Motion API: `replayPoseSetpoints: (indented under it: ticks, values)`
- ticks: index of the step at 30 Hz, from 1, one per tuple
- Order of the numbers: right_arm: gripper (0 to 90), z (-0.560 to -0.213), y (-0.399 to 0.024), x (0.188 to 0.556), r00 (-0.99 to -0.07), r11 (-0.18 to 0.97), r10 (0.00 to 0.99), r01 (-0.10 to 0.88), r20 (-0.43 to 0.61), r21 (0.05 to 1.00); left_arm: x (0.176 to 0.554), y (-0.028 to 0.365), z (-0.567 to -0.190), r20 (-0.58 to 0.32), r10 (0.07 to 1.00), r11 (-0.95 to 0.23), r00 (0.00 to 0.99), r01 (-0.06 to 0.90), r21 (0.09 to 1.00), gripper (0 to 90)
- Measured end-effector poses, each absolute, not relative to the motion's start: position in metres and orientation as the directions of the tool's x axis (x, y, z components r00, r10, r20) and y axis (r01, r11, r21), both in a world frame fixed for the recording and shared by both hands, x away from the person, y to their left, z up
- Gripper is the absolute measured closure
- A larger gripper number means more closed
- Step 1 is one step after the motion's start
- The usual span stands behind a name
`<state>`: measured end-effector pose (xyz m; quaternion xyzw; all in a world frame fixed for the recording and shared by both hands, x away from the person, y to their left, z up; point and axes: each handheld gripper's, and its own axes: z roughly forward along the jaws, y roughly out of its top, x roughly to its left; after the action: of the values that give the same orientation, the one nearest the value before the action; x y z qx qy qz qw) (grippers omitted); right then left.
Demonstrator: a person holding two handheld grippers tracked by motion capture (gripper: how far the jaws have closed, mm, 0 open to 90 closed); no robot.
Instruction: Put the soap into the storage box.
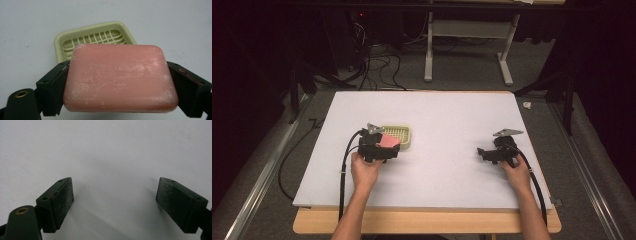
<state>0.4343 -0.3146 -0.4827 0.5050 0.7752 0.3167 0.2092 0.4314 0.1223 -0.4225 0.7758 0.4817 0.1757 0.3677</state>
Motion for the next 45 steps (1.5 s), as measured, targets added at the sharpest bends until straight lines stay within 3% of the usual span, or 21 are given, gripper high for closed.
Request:
replayPoseSetpoints:
  ticks: [18, 45]
  values:
    - [15.0, -0.483, -0.315, 0.434, -0.402, 0.29, 0.915, 0.65, -0.006, 0.702, 0.454, 0.11, -0.422, -0.049, 0.887, -0.288, 0.459, 0.634, 0.717, 14.0]
    - [15.0, -0.483, -0.315, 0.434, -0.403, 0.291, 0.915, 0.65, -0.006, 0.702, 0.476, 0.106, -0.438, -0.071, 0.915, -0.243, 0.398, 0.681, 0.691, 14.0]
